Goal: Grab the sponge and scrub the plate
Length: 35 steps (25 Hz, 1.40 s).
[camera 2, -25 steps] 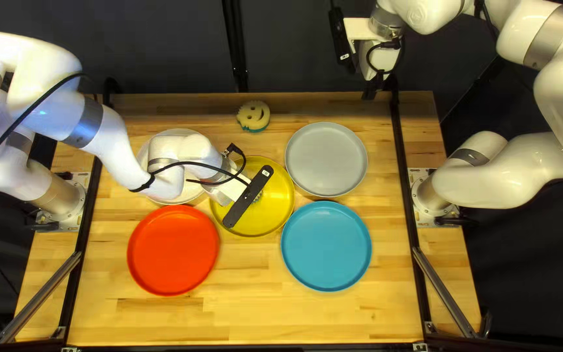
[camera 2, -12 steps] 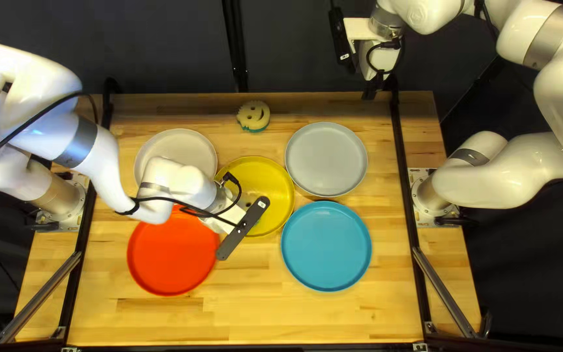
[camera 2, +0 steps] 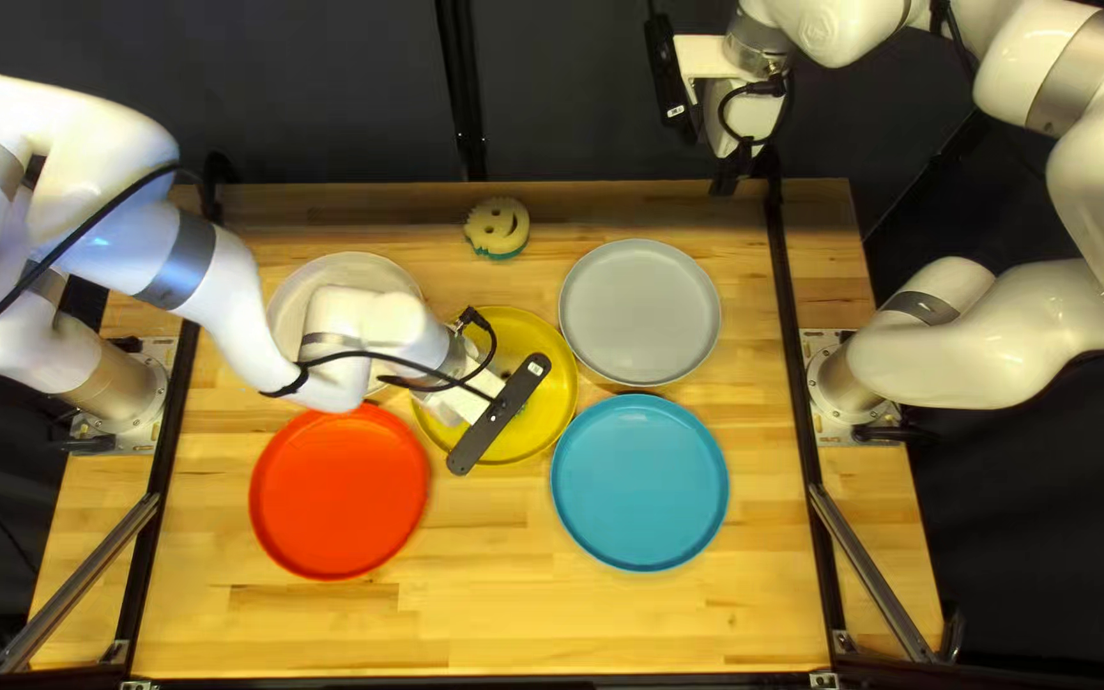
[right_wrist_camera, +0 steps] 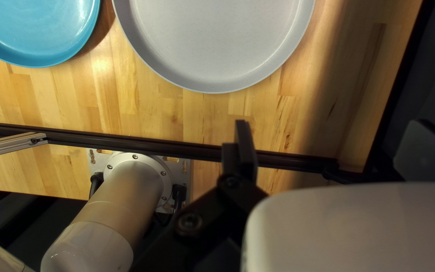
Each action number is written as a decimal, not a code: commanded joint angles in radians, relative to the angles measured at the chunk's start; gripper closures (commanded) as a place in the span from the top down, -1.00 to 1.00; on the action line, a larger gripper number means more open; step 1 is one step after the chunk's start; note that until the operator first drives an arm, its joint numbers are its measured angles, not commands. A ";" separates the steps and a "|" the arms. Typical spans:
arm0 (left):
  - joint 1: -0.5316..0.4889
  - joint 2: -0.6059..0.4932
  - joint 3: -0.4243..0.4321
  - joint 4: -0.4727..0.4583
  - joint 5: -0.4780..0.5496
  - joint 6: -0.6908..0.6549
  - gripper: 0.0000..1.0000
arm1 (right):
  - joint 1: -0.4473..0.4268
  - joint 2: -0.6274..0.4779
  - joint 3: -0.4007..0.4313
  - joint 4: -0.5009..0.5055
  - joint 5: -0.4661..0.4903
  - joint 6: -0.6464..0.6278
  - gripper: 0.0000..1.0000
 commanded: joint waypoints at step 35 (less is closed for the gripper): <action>-0.077 0.063 -0.090 0.058 -0.005 -0.081 -1.00 | 0.000 0.000 0.000 0.000 0.000 0.000 1.00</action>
